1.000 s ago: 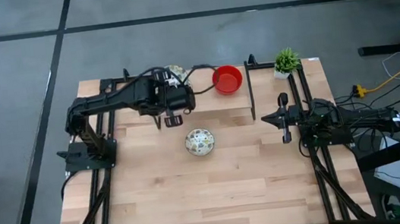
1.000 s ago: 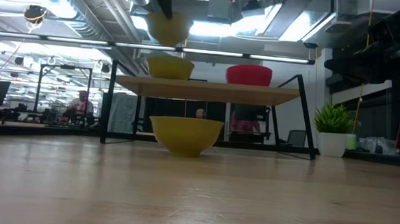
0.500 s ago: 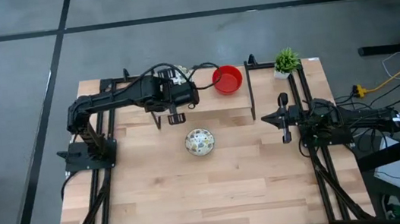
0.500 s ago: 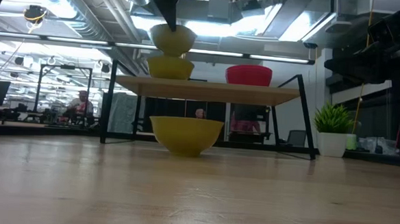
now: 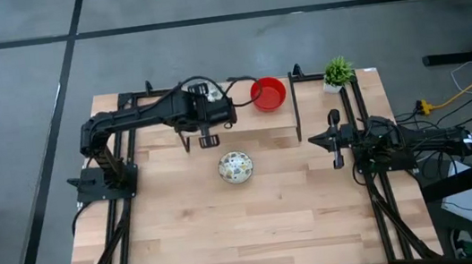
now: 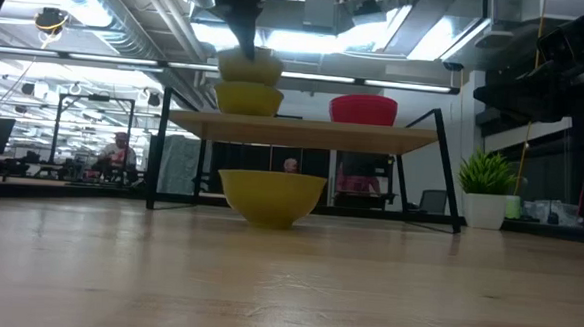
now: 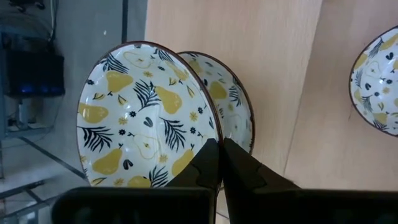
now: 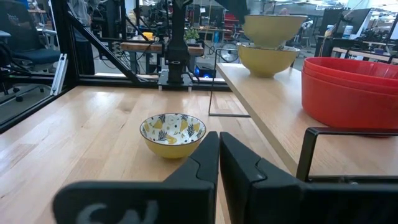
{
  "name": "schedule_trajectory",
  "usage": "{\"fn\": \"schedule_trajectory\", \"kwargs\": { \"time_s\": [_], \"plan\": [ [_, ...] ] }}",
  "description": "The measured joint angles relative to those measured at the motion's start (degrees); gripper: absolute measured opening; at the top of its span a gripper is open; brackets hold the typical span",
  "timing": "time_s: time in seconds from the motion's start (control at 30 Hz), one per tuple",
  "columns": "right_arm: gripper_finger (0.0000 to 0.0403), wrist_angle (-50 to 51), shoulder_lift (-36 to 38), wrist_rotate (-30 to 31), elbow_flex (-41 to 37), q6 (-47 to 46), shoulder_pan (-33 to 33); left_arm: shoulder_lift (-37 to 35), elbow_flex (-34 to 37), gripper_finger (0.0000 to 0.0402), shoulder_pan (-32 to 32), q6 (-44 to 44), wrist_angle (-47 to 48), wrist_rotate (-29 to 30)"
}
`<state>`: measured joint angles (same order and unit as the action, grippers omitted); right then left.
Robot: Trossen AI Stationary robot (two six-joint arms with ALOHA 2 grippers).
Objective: Pick & Place Mini bowls
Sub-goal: Stack the bottom white patterned bowl on top of the white patterned bowl on the shelf
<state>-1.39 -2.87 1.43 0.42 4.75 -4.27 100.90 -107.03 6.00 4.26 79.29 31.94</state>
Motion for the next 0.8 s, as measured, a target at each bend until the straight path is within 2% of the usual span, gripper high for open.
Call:
{"fn": "schedule_trajectory", "kwargs": {
  "time_s": [0.8],
  "plan": [
    [0.0017, 0.0, 0.0, 0.0, 0.0, 0.0, 0.0, 1.0, 0.3, 0.0003, 0.5, -1.0, -0.5, -2.1]
  ]
}}
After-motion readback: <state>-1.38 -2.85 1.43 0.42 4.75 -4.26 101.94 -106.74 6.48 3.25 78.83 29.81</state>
